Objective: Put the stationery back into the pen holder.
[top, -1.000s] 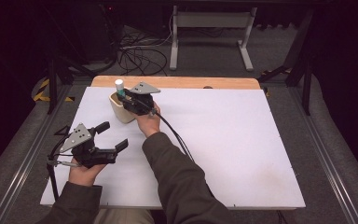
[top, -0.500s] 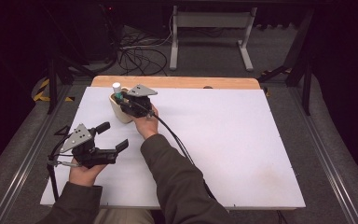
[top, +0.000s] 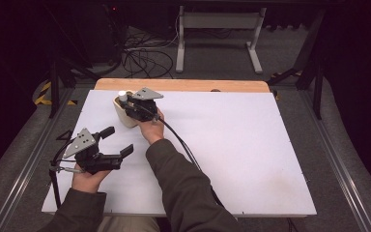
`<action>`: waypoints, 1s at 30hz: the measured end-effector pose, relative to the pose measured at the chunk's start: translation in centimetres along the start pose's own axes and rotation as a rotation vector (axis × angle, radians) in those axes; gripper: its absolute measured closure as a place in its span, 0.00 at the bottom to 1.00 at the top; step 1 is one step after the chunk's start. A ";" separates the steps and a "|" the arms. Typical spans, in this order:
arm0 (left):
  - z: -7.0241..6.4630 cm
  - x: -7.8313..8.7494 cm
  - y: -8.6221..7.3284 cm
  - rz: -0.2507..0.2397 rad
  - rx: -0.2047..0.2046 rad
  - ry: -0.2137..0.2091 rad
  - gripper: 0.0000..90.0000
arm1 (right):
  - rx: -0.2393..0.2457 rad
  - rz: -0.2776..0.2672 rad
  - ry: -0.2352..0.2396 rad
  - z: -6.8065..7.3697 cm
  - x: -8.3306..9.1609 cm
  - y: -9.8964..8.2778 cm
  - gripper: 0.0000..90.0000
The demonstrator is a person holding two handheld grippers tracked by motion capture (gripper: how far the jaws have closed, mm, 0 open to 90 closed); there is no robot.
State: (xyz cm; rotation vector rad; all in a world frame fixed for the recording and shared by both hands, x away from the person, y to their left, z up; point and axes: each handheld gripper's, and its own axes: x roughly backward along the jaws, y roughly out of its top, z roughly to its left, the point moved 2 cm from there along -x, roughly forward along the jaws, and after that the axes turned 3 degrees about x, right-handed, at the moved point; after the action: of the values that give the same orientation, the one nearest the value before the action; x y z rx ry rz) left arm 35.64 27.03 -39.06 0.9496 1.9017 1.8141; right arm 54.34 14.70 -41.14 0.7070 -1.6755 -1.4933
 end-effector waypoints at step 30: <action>-0.1 -0.1 0.1 -0.008 0.004 0.002 0.05 | -0.008 0.004 0.003 -0.4 0.8 0.5 0.65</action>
State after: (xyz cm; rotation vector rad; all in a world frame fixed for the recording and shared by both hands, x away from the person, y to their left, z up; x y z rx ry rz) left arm 35.72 26.89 -38.99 0.9411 1.9085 1.8074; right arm 54.23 13.91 -40.53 0.7009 -1.6664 -1.4948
